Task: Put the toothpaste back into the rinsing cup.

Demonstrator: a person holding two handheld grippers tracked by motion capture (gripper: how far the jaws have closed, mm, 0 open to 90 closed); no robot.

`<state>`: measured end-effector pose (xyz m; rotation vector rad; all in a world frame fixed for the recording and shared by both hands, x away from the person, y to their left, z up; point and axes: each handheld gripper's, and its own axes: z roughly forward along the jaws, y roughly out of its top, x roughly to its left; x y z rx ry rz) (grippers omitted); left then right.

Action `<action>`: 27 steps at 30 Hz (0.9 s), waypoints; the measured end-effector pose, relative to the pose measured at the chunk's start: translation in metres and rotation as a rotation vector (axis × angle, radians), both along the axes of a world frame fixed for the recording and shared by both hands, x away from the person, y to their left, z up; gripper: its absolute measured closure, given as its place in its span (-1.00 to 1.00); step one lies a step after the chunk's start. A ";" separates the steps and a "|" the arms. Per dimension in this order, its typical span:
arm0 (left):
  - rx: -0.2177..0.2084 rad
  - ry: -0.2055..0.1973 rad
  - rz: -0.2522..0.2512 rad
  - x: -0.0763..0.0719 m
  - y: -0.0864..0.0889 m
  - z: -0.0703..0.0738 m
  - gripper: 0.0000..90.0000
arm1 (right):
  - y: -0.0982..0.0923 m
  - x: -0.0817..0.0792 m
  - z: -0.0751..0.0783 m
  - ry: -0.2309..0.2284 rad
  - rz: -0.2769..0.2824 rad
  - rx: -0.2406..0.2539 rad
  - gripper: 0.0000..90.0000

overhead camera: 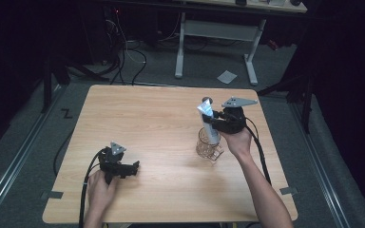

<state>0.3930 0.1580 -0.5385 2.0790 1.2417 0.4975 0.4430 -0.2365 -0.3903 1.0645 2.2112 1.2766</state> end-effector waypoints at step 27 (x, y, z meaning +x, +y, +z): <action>0.000 0.000 0.000 0.000 0.000 0.000 -0.98 | 0.003 0.004 -0.013 0.024 -0.002 -0.040 0.43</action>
